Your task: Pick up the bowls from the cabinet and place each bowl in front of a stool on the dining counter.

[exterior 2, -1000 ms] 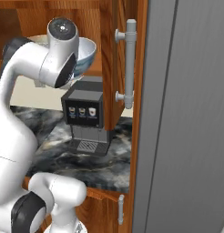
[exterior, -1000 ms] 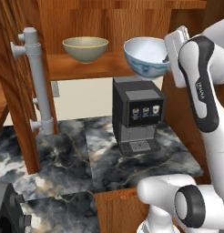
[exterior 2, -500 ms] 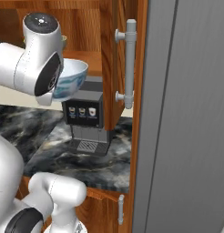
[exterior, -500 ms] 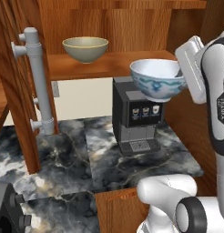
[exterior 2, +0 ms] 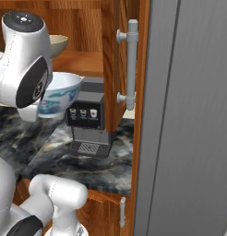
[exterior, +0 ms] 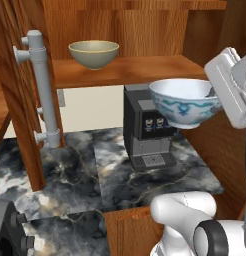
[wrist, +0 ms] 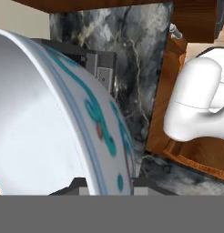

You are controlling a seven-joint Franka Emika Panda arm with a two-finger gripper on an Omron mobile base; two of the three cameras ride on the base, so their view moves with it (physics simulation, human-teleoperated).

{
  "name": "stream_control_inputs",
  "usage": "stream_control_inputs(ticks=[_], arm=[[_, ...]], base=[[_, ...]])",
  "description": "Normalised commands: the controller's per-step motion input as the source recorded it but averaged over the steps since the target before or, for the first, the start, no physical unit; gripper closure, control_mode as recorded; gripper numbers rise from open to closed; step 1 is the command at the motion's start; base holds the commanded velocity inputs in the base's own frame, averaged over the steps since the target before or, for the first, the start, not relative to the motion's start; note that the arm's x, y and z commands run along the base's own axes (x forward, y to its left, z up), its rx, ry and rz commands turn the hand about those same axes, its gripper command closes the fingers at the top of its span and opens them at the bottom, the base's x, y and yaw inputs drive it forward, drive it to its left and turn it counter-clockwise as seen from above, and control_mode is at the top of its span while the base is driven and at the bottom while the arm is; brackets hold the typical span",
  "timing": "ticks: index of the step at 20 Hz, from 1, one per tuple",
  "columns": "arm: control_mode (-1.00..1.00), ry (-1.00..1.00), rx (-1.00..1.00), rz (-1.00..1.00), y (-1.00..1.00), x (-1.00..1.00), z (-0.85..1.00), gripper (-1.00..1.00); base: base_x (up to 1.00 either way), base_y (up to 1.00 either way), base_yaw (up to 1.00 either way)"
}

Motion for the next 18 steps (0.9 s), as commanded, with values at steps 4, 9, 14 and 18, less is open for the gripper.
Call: stream_control_inputs(ticks=[4, 9, 14, 18], arm=[[-1.00, 0.00, 0.00, 0.00, 0.00, -0.48, -0.11, 1.00], [-1.00, 0.00, 0.00, 0.00, 0.00, -0.42, -0.09, 1.00], [-1.00, 0.00, 0.00, 0.00, 0.00, -0.38, -0.01, 1.00], [1.00, 0.00, 0.00, 0.00, 0.00, -0.10, 0.00, 1.00]], base=[[0.00, 0.00, 0.00], [0.00, 0.00, 0.00], [0.00, 0.00, 0.00], [-0.43, 0.00, 0.00]])
